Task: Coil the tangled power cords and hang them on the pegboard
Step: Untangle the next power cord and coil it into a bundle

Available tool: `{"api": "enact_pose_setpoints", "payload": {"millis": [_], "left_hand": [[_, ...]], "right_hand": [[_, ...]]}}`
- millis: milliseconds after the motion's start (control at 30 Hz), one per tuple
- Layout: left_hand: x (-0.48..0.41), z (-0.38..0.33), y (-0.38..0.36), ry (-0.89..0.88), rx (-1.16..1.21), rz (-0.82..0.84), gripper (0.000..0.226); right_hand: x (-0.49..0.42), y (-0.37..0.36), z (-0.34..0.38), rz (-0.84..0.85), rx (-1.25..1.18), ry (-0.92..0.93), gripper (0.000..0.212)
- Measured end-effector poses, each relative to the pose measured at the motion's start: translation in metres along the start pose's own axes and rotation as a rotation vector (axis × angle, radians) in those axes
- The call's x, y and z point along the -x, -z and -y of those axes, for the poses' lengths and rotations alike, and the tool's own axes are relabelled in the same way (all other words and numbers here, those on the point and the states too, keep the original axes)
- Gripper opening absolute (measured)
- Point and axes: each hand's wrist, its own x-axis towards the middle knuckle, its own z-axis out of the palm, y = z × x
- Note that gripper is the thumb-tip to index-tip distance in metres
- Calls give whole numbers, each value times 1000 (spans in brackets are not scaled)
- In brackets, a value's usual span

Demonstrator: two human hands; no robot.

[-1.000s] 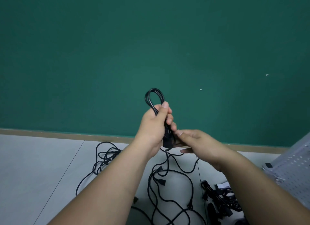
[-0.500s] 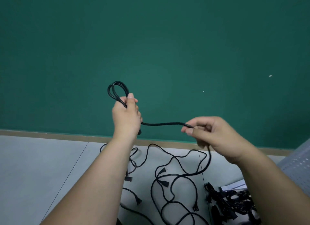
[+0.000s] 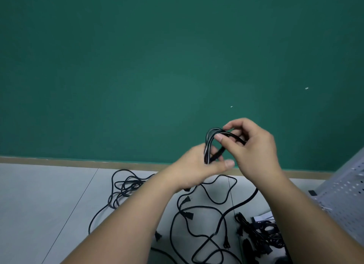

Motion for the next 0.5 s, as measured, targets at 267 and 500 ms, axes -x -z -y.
{"api": "enact_pose_setpoints", "payload": {"millis": [267,500], "left_hand": [[-2,-1,-11,73,353,-40,20],[-3,3,-2,45,347,-194,21]], "right_hand": [[-3,-3,-6,-48,179,16,16],[-4,-1,-12,117,71,-123,12]]}}
